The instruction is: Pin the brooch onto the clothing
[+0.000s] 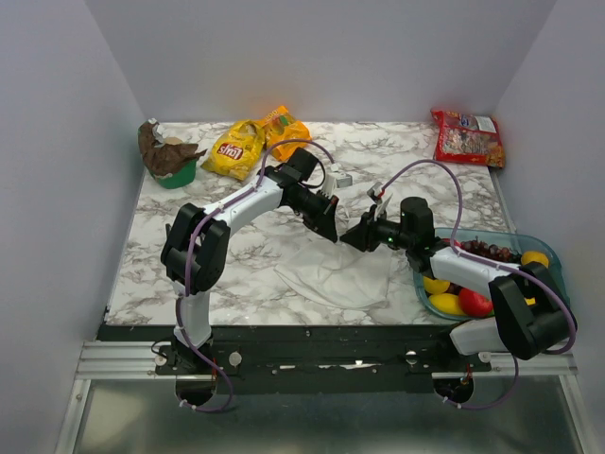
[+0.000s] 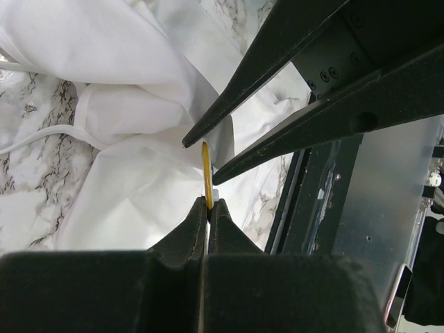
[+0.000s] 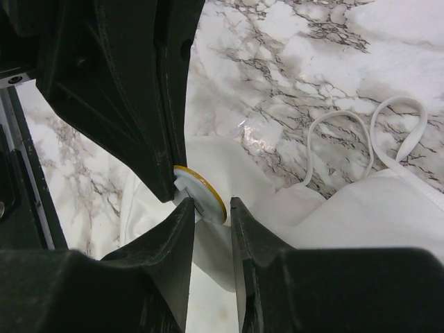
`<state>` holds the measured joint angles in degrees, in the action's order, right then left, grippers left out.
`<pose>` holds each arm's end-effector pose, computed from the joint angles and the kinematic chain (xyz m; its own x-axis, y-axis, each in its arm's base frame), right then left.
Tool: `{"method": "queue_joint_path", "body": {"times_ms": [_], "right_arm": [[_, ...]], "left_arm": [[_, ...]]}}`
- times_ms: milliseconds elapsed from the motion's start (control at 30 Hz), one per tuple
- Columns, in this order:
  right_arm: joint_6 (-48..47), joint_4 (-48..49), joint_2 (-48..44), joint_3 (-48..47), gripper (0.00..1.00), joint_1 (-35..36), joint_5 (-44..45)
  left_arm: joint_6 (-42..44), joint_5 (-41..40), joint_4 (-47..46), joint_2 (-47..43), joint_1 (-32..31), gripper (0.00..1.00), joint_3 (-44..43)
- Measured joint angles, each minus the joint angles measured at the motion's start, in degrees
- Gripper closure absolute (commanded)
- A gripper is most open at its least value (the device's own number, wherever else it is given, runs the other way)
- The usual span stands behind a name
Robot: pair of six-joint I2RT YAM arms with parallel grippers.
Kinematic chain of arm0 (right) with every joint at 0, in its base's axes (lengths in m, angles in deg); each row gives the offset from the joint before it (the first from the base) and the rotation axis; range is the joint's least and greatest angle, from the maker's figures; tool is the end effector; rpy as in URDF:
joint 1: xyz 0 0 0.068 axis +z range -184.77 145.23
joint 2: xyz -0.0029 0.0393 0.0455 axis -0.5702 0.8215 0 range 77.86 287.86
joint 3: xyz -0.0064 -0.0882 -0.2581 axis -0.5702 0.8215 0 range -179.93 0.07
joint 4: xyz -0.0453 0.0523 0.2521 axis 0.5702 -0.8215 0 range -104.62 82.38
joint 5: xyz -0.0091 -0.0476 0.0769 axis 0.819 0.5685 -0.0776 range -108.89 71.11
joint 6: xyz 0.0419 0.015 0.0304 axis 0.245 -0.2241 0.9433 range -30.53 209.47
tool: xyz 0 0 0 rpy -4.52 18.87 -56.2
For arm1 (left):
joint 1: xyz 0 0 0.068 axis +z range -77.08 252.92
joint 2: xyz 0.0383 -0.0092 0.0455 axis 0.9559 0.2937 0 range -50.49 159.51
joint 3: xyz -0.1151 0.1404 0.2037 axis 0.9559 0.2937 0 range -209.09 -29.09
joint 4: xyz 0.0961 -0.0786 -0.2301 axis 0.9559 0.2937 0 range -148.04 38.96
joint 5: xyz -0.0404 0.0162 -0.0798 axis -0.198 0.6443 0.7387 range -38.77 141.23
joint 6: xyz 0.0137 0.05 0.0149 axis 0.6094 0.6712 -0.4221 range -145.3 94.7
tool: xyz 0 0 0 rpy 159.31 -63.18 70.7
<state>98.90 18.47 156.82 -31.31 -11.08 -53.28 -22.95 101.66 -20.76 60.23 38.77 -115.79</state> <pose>0.2440 0.1289 0.1943 -0.4641 -0.0559 -0.8840 -0.7468 0.5615 0.3565 0.3223 -0.2518 0.2308 -0.6981 0.5051 -0.5076 0.6931 0.2989 -0.6559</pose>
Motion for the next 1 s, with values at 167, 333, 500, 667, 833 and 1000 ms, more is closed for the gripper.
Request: {"method": "queue_joint_path", "body": {"times_ms": [167, 333, 500, 667, 833, 1000], "right_arm": [[0.7, 0.0, -0.1, 0.0, 0.66, 0.1, 1.3], [1.1, 0.0, -0.4, 0.0, 0.66, 0.1, 2.3], [1.0, 0.0, -1.7, 0.3, 0.53, 0.1, 3.3], [1.3, -0.7, -5.0, 1.0, 0.31, -0.4, 5.0], [2.7, -3.1, -12.6, 2.0, 0.24, -0.7, 7.8], [7.0, -10.9, -18.7, 2.0, 0.24, -0.7, 12.8]], "left_arm": [[0.1, -0.4, -0.4, 0.0, 0.0, 1.0, -0.1], [0.1, -0.7, -0.9, 0.0, 0.0, 1.0, -0.2], [-0.2, -1.6, -0.9, 0.0, -0.1, 1.0, -0.7], [-1.9, -3.7, -0.6, 0.1, -0.6, 0.84, -1.2], [-4.9, -7.6, -0.7, 0.6, -1.1, 0.02, -2.1], [-5.8, -11.2, -1.9, 0.4, -1.1, 0.01, -1.9]]}}
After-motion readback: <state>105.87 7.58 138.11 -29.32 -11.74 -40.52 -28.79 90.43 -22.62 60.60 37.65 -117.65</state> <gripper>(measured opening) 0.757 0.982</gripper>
